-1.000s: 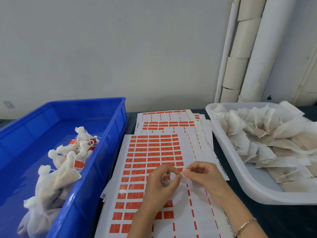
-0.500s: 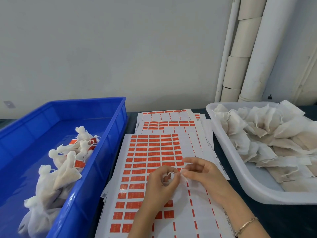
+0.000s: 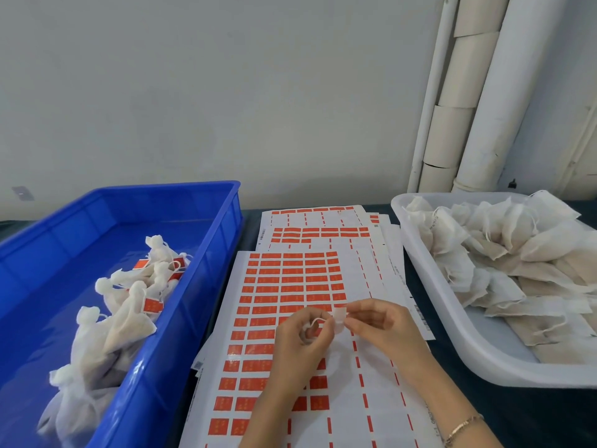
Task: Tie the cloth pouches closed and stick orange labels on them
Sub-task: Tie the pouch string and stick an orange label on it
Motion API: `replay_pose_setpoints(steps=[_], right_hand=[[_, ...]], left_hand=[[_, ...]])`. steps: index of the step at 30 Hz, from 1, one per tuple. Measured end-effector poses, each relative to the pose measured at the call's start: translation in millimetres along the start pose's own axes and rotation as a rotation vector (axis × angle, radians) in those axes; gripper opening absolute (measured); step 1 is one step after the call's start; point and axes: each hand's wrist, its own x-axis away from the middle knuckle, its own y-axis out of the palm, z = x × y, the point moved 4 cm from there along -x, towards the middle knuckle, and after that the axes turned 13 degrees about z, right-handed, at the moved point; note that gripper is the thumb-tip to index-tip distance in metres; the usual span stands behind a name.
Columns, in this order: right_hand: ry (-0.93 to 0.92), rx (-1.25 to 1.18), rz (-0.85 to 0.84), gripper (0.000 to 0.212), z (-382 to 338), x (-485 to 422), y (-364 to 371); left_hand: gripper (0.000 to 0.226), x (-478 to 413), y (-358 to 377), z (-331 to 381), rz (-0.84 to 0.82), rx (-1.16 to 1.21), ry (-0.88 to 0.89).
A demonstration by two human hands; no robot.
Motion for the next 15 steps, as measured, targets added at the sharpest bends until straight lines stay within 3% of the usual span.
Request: replay_pose_setpoints(steps=[15], right_hand=[[-0.027, 0.026, 0.013, 0.010, 4.2, -2.4, 0.0]], left_hand=[[0.014, 1.0, 2.8, -0.1, -0.082, 0.009, -0.073]])
